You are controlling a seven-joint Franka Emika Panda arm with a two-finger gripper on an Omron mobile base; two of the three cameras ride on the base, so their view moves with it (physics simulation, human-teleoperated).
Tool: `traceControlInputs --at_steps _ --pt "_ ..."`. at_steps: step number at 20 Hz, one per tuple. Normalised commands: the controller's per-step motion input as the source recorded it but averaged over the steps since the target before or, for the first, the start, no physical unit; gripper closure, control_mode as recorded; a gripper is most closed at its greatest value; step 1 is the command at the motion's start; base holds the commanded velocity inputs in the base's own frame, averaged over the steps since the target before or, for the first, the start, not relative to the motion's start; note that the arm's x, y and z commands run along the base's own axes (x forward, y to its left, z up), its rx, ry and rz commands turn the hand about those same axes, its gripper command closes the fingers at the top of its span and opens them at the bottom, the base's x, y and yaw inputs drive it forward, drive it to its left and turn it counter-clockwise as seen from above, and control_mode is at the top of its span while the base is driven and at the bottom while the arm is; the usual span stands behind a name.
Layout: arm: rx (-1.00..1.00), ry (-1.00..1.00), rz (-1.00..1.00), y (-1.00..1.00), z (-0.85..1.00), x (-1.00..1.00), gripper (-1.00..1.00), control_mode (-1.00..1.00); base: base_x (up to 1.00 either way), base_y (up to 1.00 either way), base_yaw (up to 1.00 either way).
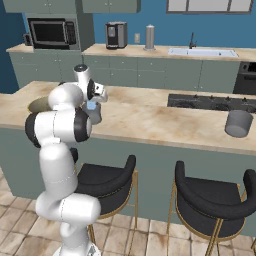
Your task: There are four ice cubes in the ice bowl. Place two ice cubes in each glass of water.
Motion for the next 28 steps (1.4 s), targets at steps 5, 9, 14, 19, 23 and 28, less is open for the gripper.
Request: traceControlInputs --at_steps 5,9,14,19,23,28 --pt "0.00 0.00 0.00 0.00 -0.20 0.04 1.00 -1.00 0.00 0.00 0.00" --pt "0.00 0.00 0.00 0.00 0.00 0.29 1.00 -1.00 0.00 0.00 0.00" --pt "0.00 0.01 0.00 0.00 0.02 0.16 1.00 -1.00 0.00 0.00 0.00" --pt "0.00 -0.02 0.00 0.00 0.06 -0.24 1.00 -1.00 0.00 0.00 0.00" --pt "0.00 0.00 0.00 0.00 0.00 0.00 1.00 -1.00 0.00 0.00 0.00" --pt "0.00 0.00 0.00 0.00 0.25 0.00 1.00 -1.00 0.00 0.00 0.00"
